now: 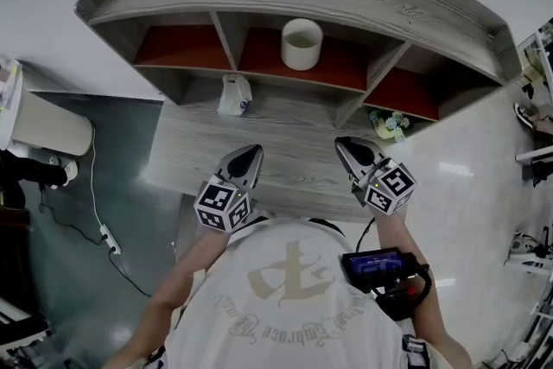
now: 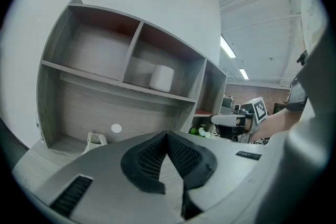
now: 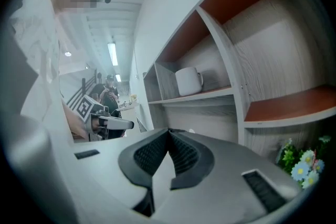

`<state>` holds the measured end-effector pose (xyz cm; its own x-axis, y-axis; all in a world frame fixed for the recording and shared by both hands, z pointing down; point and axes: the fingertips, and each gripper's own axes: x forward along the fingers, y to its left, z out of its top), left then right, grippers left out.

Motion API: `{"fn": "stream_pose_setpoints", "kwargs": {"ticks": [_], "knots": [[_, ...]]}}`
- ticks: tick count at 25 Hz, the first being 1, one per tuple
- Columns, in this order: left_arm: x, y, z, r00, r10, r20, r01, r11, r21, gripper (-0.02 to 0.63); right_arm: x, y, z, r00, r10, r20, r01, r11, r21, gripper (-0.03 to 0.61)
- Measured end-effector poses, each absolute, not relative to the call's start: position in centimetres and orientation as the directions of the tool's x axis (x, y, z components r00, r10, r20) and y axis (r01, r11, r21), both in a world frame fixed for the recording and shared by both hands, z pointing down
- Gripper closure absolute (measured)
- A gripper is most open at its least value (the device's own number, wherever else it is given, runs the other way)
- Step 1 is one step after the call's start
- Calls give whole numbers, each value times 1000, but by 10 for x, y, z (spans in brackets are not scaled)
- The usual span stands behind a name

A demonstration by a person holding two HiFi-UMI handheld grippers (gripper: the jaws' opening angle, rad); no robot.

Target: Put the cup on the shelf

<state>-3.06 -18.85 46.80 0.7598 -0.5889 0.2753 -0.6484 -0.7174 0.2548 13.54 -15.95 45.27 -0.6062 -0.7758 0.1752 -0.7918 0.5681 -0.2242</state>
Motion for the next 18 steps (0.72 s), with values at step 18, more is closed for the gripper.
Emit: {"fn": "stream_pose_setpoints", "kwargs": {"ticks": [18], "knots": [[-2, -160, 466, 781, -556, 284, -620, -744, 248, 612, 155, -130, 454, -577, -800, 167, -809, 531, -250, 577]]}}
